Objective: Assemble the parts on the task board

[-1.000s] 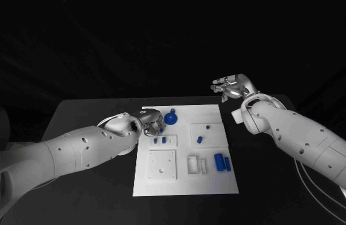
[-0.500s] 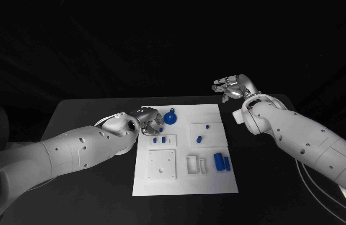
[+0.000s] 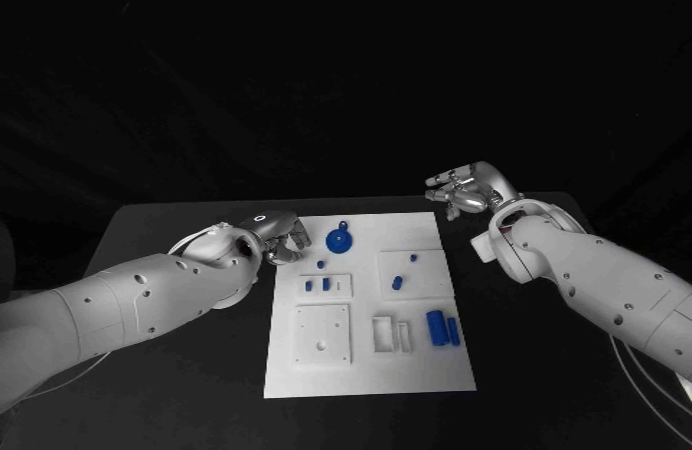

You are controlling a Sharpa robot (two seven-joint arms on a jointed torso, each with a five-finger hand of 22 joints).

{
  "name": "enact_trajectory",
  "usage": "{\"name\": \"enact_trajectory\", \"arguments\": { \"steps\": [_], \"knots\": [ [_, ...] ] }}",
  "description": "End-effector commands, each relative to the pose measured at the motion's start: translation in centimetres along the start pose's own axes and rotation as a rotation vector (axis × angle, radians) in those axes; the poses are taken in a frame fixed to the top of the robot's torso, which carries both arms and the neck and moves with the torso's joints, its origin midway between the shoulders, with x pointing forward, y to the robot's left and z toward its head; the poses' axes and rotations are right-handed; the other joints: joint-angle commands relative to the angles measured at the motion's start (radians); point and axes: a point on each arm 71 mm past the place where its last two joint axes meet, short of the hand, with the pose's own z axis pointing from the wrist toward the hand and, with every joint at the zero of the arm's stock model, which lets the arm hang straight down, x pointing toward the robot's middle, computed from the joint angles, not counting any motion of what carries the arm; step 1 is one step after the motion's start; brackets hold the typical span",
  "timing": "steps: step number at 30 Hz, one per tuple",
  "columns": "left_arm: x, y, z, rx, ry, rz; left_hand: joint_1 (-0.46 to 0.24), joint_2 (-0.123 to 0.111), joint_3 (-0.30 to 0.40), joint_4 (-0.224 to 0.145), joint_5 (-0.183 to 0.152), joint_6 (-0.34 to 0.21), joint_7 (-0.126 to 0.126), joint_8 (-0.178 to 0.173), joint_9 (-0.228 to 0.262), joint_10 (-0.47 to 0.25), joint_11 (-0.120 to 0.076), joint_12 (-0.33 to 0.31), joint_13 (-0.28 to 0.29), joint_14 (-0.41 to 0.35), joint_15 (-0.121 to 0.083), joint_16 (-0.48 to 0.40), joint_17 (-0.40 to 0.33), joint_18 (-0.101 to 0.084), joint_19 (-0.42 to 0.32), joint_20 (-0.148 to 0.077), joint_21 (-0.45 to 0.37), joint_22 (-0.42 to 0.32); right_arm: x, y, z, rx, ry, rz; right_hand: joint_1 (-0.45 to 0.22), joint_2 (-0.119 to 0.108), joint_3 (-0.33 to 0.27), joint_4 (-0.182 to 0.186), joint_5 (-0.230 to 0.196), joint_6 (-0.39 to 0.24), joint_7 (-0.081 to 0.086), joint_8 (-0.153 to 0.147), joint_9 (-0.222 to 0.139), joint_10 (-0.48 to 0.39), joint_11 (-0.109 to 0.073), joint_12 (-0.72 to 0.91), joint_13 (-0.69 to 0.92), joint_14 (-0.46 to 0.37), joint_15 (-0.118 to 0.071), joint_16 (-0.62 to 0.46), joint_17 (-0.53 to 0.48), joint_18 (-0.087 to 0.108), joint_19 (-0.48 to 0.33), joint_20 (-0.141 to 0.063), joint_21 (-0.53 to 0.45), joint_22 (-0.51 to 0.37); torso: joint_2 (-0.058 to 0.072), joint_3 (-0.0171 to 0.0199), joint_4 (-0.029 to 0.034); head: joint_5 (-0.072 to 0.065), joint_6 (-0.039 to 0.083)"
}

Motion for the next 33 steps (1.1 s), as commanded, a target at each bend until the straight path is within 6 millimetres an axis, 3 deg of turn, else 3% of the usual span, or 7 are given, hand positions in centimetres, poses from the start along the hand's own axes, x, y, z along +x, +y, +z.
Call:
{"name": "enact_trajectory", "arguments": {
  "steps": [1, 7, 10, 13, 17, 27, 33],
  "knots": [
    [-1.8, 0.8, 0.0, -0.052, -0.122, -0.312, -0.027, 0.001, 0.013, 0.007, 0.008, 0.018, -0.002, -0.008, 0.001, 0.007, -0.003, -0.011, 0.000, -0.004, -0.001, -0.091, -0.038, -0.021, -0.022, -0.007, -0.041, -0.013, 1.2, 0.4, -0.7, -0.060, 0.141, -0.185, 0.011, 0.003, -0.001, -0.014, -0.018, 0.010, -0.005, -0.003, -0.001, -0.010, 0.002, -0.004, -0.016, -0.001, 0.007, 0.006, 0.003, 0.024, 0.033, 0.011, 0.008, 0.009, 0.000, -0.0006, -0.0011, -0.009, 0.009],
    [-3.4, 1.9, -0.2, -0.127, -0.197, -0.740, -0.070, 0.011, 0.021, 0.017, -0.011, 0.011, 0.006, -0.008, 0.001, -0.051, 0.022, -0.012, -0.002, -0.060, 0.033, -0.343, -0.135, -0.038, -0.094, 0.023, -0.176, -0.116, 2.9, 0.1, -2.1, -0.093, 0.193, -0.385, 0.014, 0.001, 0.044, -0.034, -0.105, 0.022, -0.006, -0.003, -0.002, -0.037, 0.011, -0.005, -0.032, 0.002, 0.014, 0.015, 0.004, 0.030, 0.032, 0.017, 0.018, 0.025, -0.001, -0.0018, -0.0007, -0.017, 0.019],
    [-3.8, 1.7, -0.3, -0.113, -0.205, -0.839, -0.096, 0.013, -0.020, 0.032, -0.034, 0.003, 0.001, -0.008, 0.001, -0.056, 0.024, -0.013, -0.002, -0.048, 0.048, -0.467, -0.179, -0.044, -0.094, 0.040, -0.248, -0.198, 4.1, -0.2, -2.8, -0.095, 0.199, -0.472, 0.005, -0.020, 0.096, -0.031, -0.143, 0.024, -0.005, -0.003, -0.002, -0.053, 0.017, -0.007, -0.033, 0.003, 0.017, 0.018, 0.002, 0.032, 0.036, 0.021, 0.025, 0.032, 0.000, -0.0013, 0.0000, -0.018, 0.022],
    [-3.9, 1.2, -0.4, -0.089, -0.193, -0.897, -0.110, 0.021, -0.094, 0.053, -0.107, -0.007, 0.001, -0.008, 0.001, -0.065, 0.033, -0.014, -0.002, -0.020, 0.062, -0.602, -0.214, -0.050, -0.090, 0.058, -0.284, -0.318, 5.3, -0.6, -3.3, -0.094, 0.194, -0.547, 0.001, -0.038, 0.132, -0.026, -0.174, 0.018, -0.002, -0.003, -0.003, -0.078, 0.024, -0.007, -0.034, 0.006, 0.021, 0.020, -0.001, 0.035, 0.037, 0.024, 0.028, 0.035, 0.001, -0.0009, 0.0023, -0.020, 0.024],
    [-3.8, 0.5, -0.4, -0.060, -0.169, -0.937, -0.085, 0.045, -0.182, 0.054, -0.107, -0.010, 0.001, -0.007, 0.001, -0.067, 0.035, -0.014, -0.003, 0.006, 0.081, -0.779, -0.242, -0.057, -0.114, 0.073, -0.281, -0.491, 6.7, -0.9, -3.8, -0.091, 0.183, -0.619, -0.005, -0.083, 0.211, -0.006, -0.251, 0.015, 0.000, -0.002, -0.003, -0.112, 0.034, -0.007, -0.035, 0.015, 0.027, 0.019, -0.009, 0.040, 0.039, 0.031, 0.034, 0.034, 0.002, -0.0014, 0.0027, -0.014, 0.025],
    [-3.7, 0.1, -0.5, -0.046, -0.147, -0.961, -0.062, 0.077, -0.264, 0.039, -0.109, -0.009, 0.005, -0.008, 0.000, -0.067, 0.038, -0.015, -0.003, 0.057, 0.081, -0.884, -0.218, -0.060, -0.074, 0.073, -0.278, -0.688, 8.8, -1.1, -4.3, -0.088, 0.156, -0.704, 0.017, -0.154, 0.300, 0.054, -0.293, 0.014, 0.001, -0.003, -0.003, -0.119, 0.038, -0.008, -0.036, 0.029, 0.033, 0.015, -0.022, 0.048, 0.040, 0.038, 0.056, 0.019, 0.001, -0.0018, 0.0014, -0.012, 0.022],
    [-3.7, 0.1, -0.5, -0.051, -0.144, -0.965, -0.059, 0.089, -0.291, 0.029, -0.108, -0.009, 0.005, -0.008, 0.001, -0.074, 0.040, -0.015, -0.003, 0.053, 0.082, -0.887, -0.207, -0.062, -0.056, 0.073, -0.276, -0.784, 9.4, -1.3, -4.4, -0.088, 0.128, -0.731, 0.020, -0.163, 0.321, 0.058, -0.302, 0.017, 0.000, -0.003, -0.003, -0.116, 0.037, -0.008, -0.035, 0.033, 0.032, 0.014, -0.025, 0.047, 0.041, 0.037, 0.068, 0.015, 0.001, -0.0014, 0.0009, -0.009, 0.019]
  ]
}}
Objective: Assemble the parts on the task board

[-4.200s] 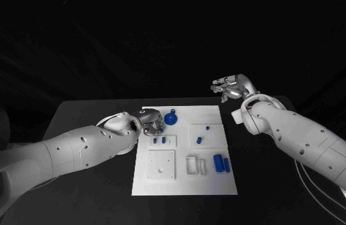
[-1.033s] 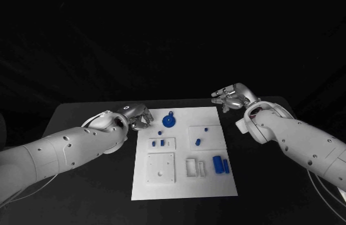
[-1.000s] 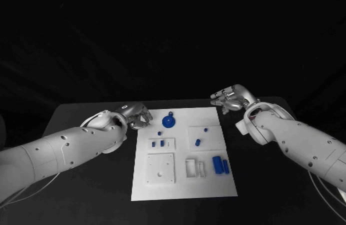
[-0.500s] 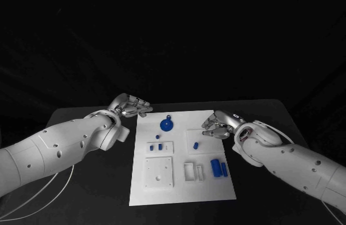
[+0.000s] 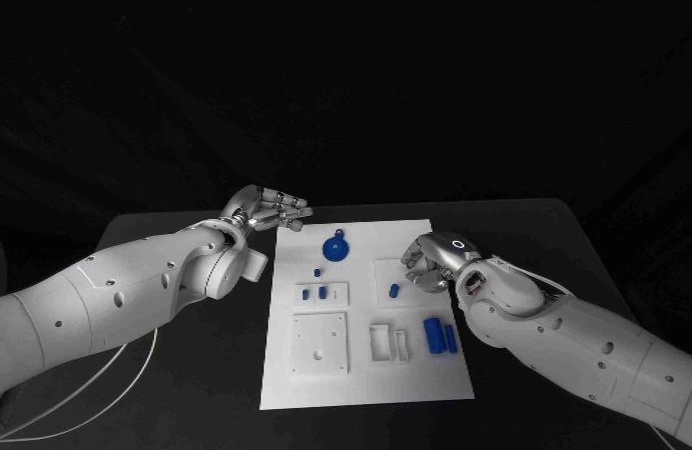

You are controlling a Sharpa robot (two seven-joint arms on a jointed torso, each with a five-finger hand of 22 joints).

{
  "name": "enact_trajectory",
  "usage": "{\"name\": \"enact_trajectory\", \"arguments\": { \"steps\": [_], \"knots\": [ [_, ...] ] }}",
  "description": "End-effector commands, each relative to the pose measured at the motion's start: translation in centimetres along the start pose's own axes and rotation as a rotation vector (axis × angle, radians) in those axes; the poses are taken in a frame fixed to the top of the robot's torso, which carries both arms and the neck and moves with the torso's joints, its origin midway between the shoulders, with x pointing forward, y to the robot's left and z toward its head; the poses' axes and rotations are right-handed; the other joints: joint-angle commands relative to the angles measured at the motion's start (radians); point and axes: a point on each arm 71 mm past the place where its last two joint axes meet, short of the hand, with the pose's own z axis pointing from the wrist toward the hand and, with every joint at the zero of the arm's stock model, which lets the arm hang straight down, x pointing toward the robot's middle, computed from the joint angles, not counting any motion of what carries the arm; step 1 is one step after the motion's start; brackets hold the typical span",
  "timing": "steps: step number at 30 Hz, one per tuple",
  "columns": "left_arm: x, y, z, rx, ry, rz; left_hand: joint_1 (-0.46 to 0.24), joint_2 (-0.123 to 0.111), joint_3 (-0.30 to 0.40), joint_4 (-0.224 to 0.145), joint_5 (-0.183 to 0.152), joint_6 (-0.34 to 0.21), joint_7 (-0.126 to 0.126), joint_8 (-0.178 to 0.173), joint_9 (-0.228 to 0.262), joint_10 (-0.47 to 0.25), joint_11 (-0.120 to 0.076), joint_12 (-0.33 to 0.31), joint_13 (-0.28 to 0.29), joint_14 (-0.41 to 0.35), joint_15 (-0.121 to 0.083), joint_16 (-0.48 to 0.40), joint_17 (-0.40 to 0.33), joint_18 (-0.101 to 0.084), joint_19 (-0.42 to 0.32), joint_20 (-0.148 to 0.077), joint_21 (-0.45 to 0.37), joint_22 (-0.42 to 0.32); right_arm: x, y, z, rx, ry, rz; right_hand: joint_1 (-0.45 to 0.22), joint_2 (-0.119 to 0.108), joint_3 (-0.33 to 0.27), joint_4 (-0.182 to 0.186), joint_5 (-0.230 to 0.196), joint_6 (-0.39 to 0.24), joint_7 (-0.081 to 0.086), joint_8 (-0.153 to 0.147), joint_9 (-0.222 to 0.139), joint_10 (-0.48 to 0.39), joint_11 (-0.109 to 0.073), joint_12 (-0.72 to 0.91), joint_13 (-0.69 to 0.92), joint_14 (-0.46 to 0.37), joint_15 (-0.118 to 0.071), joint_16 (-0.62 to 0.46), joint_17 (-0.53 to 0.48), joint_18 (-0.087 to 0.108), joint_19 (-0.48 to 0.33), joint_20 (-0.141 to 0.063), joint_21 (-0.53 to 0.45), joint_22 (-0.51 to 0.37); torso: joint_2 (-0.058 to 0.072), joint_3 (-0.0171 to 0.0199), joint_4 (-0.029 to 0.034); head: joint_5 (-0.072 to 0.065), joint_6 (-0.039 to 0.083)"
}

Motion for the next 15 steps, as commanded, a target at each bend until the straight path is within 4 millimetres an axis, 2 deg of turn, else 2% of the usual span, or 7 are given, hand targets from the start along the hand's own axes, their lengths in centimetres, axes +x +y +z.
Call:
{"name": "enact_trajectory", "arguments": {
  "steps": [1, 2, 9, 15],
  "knots": [
    [0.15, -0.23, 0.02, 0.012, 0.017, -0.033, -0.001, 0.010, -0.009, -0.004, -0.001, -0.006, 0.004, -0.002, 0.001, -0.008, -0.001, -0.004, -0.001, 0.002, 0.000, -0.003, 0.003, -0.007, 0.009, 0.000, 0.005, -0.033, 0.27, -0.35, -0.14, 0.041, -0.040, -0.066, -0.002, -0.014, 0.016, 0.003, -0.006, 0.001, 0.001, -0.003, -0.001, -0.002, 0.001, -0.004, -0.002, 0.011, 0.003, -0.003, -0.002, 0.008, 0.040, 0.005, 0.013, -0.002, 0.000, 0.0009, -0.0009, 0.002, -0.003],
    [0.14, -0.22, 0.02, 0.011, 0.017, -0.033, -0.001, 0.012, -0.013, -0.005, -0.002, -0.005, 0.004, -0.002, 0.001, -0.009, -0.001, -0.003, -0.001, 0.002, 0.000, -0.003, 0.004, -0.008, 0.013, 0.000, 0.006, -0.054, 0.29, -0.33, -0.14, 0.043, -0.043, -0.067, -0.002, -0.015, 0.018, 0.003, -0.006, 0.001, 0.001, -0.003, -0.001, -0.002, 0.001, -0.004, -0.002, 0.011, 0.003, -0.004, -0.003, 0.008, 0.040, 0.005, 0.014, -0.003, 0.000, 0.0011, -0.0011, 0.002, -0.004],
    [0.00, -0.11, 0.03, 0.004, 0.014, -0.033, -0.002, 0.015, -0.017, -0.008, -0.001, -0.002, 0.003, -0.002, 0.001, -0.008, -0.002, -0.003, -0.001, 0.007, -0.002, -0.002, 0.008, -0.009, 0.022, -0.002, 0.007, -0.081, 0.24, -0.23, -0.20, 0.047, -0.066, -0.070, 0.000, -0.011, 0.025, 0.007, -0.007, 0.011, -0.003, -0.002, 0.001, 0.033, -0.009, -0.002, -0.001, 0.018, -0.005, -0.004, -0.003, 0.004, 0.043, 0.000, 0.049, 0.001, 0.000, 0.0016, -0.0024, 0.003, -0.006],
    [-0.26, 0.07, 0.08, -0.004, 0.010, -0.031, -0.001, 0.016, -0.018, -0.011, -0.001, -0.001, 0.003, -0.002, 0.001, -0.008, -0.003, -0.003, -0.001, 0.014, -0.004, -0.001, 0.014, -0.010, 0.030, -0.005, 0.009, -0.093, 0.06, -0.11, -0.28, 0.044, -0.083, -0.059, 0.009, 0.001, 0.000, 0.006, -0.005, 0.040, -0.015, -0.002, 0.003, 0.112, -0.034, 0.001, 0.006, 0.021, -0.024, -0.006, 0.000, -0.012, 0.044, -0.018, 0.081, 0.004, 0.000, 0.0027, -0.0021, 0.003, -0.008]
  ]
}}
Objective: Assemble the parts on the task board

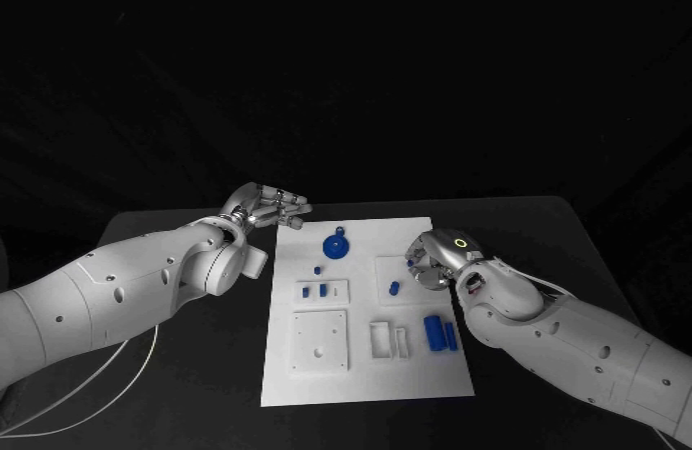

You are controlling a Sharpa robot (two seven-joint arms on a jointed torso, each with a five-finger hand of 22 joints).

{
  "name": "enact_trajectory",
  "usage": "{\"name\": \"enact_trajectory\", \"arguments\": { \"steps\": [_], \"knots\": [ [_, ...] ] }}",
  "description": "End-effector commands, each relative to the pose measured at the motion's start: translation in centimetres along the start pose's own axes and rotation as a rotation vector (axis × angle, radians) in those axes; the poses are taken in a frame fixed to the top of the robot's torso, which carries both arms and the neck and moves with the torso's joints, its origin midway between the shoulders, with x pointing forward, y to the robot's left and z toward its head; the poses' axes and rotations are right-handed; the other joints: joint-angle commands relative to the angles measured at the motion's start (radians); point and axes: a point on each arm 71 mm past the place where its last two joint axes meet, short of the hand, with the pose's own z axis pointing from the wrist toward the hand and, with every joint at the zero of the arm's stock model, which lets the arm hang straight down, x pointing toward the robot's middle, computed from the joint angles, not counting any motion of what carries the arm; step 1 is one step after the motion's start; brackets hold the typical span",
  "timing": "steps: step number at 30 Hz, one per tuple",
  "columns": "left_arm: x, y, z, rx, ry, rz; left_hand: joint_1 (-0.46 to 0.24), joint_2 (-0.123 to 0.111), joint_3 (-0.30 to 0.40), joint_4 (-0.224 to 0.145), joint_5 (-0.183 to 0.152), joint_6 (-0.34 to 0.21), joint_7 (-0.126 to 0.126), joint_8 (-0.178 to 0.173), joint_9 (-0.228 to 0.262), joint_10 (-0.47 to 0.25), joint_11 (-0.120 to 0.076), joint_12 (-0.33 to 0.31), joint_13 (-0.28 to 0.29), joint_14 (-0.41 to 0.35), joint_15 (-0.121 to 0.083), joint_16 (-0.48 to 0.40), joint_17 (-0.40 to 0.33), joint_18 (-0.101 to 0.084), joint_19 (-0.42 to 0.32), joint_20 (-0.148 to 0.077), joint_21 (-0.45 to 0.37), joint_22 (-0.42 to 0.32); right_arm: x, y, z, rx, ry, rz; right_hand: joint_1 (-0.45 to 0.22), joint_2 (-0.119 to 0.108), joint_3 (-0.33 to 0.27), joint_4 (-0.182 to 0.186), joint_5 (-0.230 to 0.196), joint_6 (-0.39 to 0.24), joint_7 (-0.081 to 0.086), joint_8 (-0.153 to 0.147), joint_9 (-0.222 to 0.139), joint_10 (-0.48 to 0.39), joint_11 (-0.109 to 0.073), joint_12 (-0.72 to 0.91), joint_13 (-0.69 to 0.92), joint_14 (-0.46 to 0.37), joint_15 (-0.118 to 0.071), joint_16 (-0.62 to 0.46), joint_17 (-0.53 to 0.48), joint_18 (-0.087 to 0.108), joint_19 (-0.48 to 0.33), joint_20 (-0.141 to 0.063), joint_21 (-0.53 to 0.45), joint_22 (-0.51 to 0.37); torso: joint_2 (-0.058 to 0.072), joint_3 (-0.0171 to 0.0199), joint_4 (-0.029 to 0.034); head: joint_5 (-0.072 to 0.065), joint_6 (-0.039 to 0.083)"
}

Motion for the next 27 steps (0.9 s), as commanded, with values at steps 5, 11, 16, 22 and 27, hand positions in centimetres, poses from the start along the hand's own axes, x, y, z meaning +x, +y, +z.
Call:
{"name": "enact_trajectory", "arguments": {
  "steps": [5, 11, 16, 22, 27],
  "knots": [
    [-0.2, 0.0, 0.1, -0.002, 0.007, -0.011, 0.004, 0.012, -0.006, -0.002, -0.001, 0.001, 0.002, -0.001, 0.001, -0.003, 0.000, -0.003, -0.001, 0.014, -0.002, 0.000, 0.004, -0.010, 0.012, -0.002, 0.003, -0.003, -0.3, 0.0, -0.1, 0.023, -0.044, -0.006, 0.015, 0.008, -0.016, -0.003, 0.003, 0.006, 0.000, -0.002, -0.001, 0.015, -0.005, -0.001, 0.001, 0.002, -0.009, -0.010, 0.005, -0.019, 0.041, -0.015, 0.009, -0.004, 0.000, 0.0003, 0.0000, 0.000, -0.002],
    [-0.3, 0.1, 0.2, -0.007, 0.008, -0.011, 0.004, 0.011, -0.006, -0.003, 0.000, 0.001, 0.002, -0.002, 0.001, -0.007, 0.001, -0.003, -0.001, 0.013, -0.001, -0.001, 0.007, -0.011, 0.012, -0.003, 0.003, -0.005, -0.2, -0.2, -0.1, 0.035, -0.043, -0.010, 0.016, 0.005, -0.009, -0.006, 0.003, 0.003, 0.001, -0.002, -0.001, 0.008, -0.002, -0.001, 0.000, 0.003, -0.007, -0.012, 0.007, -0.020, 0.040, -0.014, 0.012, -0.007, 0.000, -0.0004, 0.0007, -0.001, -0.003],
    [-0.3, 0.1, 0.2, -0.010, 0.010, -0.011, 0.003, 0.010, -0.007, -0.004, 0.000, -0.002, 0.004, -0.002, 0.001, -0.009, 0.002, -0.003, -0.001, 0.011, -0.001, -0.001, 0.009, -0.011, 0.012, -0.002, 0.003, -0.007, 0.1, -0.3, 0.0, 0.043, -0.018, -0.017, 0.009, 0.001, -0.008, -0.004, -0.004, -0.010, 0.005, -0.003, -0.003, -0.016, 0.005, -0.002, -0.003, 0.004, -0.002, -0.013, 0.010, -0.017, 0.040, -0.010, 0.015, -0.011, 0.000, -0.0013, 0.0002, 0.000, -0.004],
    [-0.2, 0.1, 0.2, -0.012, 0.013, -0.013, 0.003, 0.010, -0.007, -0.004, 0.000, -0.002, 0.004, -0.002, 0.001, -0.009, 0.002, -0.003, -0.001, 0.011, -0.001, -0.001, 0.009, -0.011, 0.012, -0.002, 0.003, -0.007, 0.5, -0.2, 0.2, 0.046, -0.003, -0.016, 0.003, -0.006, 0.003, -0.001, -0.005, -0.022, 0.009, -0.003, -0.003, -0.046, 0.015, -0.002, -0.005, 0.004, 0.005, -0.014, 0.012, -0.010, 0.040, -0.003, 0.015, -0.016, 0.000, -0.0008, 0.0011, 0.001, -0.004],
    [-0.1, 0.1, 0.2, -0.013, 0.016, -0.014, 0.002, 0.010, -0.008, -0.004, 0.000, -0.003, 0.004, -0.002, 0.001, -0.012, 0.003, -0.003, -0.001, 0.010, 0.000, -0.001, 0.011, -0.011, 0.011, -0.002, 0.002, -0.009, 0.9, -0.1, 0.3, 0.045, 0.017, -0.014, 0.001, -0.007, 0.005, 0.000, -0.004, -0.025, 0.010, -0.002, -0.003, -0.052, 0.017, -0.002, -0.005, 0.004, 0.006, -0.014, 0.013, -0.008, 0.039, -0.001, 0.015, -0.018, 0.000, -0.0012, 0.0009, 0.001, -0.005]
  ]
}}
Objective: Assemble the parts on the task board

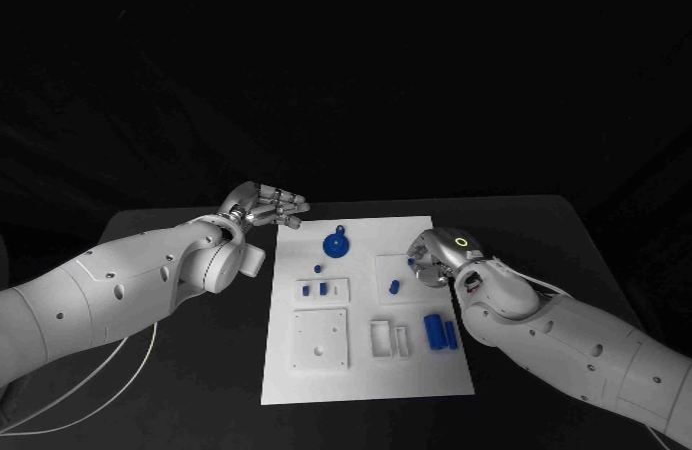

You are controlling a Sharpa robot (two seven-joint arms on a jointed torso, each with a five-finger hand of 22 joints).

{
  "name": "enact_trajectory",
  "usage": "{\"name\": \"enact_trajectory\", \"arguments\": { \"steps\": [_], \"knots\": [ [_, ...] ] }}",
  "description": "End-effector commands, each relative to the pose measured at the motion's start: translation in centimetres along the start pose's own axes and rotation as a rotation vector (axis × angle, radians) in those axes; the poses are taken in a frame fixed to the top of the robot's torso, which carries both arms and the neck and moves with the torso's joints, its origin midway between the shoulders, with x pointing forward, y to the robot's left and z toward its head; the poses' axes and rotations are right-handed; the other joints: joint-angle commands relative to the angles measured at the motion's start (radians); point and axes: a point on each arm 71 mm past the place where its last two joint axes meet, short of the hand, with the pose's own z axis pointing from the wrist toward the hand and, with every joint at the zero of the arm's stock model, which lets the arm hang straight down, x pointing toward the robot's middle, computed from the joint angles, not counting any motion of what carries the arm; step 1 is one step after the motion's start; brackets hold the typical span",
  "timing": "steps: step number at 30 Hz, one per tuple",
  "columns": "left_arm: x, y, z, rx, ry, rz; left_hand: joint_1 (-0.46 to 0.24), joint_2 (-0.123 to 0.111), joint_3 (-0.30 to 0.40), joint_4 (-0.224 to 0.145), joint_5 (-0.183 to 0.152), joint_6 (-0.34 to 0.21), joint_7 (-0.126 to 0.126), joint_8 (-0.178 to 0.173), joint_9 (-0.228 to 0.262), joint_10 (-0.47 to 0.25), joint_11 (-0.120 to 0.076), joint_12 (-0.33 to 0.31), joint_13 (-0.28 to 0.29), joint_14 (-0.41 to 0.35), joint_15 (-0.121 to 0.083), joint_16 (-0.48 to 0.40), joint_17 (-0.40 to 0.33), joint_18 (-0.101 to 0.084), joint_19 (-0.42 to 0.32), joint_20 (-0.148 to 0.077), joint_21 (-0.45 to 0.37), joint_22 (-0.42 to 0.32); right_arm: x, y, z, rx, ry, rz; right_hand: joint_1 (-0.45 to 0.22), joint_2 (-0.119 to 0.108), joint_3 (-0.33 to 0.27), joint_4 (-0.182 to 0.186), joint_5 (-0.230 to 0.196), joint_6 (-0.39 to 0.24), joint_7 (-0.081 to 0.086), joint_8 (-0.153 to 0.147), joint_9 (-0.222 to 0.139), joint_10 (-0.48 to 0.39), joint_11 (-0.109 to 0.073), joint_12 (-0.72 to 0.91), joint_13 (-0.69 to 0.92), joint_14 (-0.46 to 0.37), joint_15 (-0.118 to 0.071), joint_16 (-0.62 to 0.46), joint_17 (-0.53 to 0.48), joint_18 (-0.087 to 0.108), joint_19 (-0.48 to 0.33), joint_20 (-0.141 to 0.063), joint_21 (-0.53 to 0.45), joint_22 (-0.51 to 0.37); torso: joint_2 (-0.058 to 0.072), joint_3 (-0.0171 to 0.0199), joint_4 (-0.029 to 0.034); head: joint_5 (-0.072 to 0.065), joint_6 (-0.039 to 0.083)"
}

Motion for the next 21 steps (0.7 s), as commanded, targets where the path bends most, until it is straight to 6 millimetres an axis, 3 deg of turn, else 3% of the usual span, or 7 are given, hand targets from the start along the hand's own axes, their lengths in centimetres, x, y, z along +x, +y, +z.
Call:
{"name": "enact_trajectory", "arguments": {
  "steps": [1, 12, 21],
  "knots": [
    [0.3, -0.2, 0.1, 0.002, 0.019, -0.012, -0.002, 0.006, -0.005, -0.001, -0.001, -0.003, 0.004, -0.002, 0.001, -0.008, -0.001, -0.003, -0.001, 0.002, 0.001, -0.001, 0.001, -0.011, 0.008, 0.002, 0.002, -0.001, 0.5, 0.2, 0.0, -0.005, 0.033, -0.012, 0.001, -0.008, 0.006, -0.001, -0.004, -0.007, -0.001, -0.002, -0.001, -0.010, 0.000, -0.002, -0.001, 0.003, 0.007, -0.006, 0.002, 0.001, 0.040, 0.006, 0.005, -0.001, 0.001, 0.0000, -0.0001, 0.001, -0.001],
    [0.5, -0.2, 0.1, 0.000, 0.033, -0.016, -0.001, 0.007, -0.005, -0.003, 0.000, -0.005, 0.005, -0.002, 0.001, -0.019, 0.002, -0.003, -0.001, -0.001, 0.002, -0.002, 0.004, -0.010, 0.008, 0.003, 0.003, -0.006, 1.5, 0.6, -0.1, -0.017, 0.059, -0.007, 0.001, 0.000, 0.006, 0.001, 0.000, -0.002, -0.002, -0.002, 0.000, -0.004, -0.002, -0.002, -0.001, 0.003, 0.006, -0.006, 0.002, 0.002, 0.040, 0.006, 0.008, -0.003, 0.000, 0.0003, -0.0009, 0.004, -0.002],
    [0.5, -0.2, 0.1, -0.001, 0.034, -0.017, -0.002, 0.008, -0.005, -0.003, 0.000, -0.004, 0.005, -0.002, 0.001, -0.021, 0.003, -0.003, -0.001, -0.002, 0.003, -0.001, 0.004, -0.010, 0.007, 0.004, 0.003, -0.008, 1.7, 0.4, -0.1, -0.008, 0.060, -0.008, 0.002, 0.030, 0.009, -0.003, 0.002, 0.019, -0.007, -0.002, 0.002, 0.017, -0.010, -0.002, 0.000, 0.003, 0.001, -0.006, 0.004, -0.001, 0.039, 0.002, 0.015, -0.005, 0.000, 0.0006, -0.0004, 0.004, -0.003]
  ]
}}
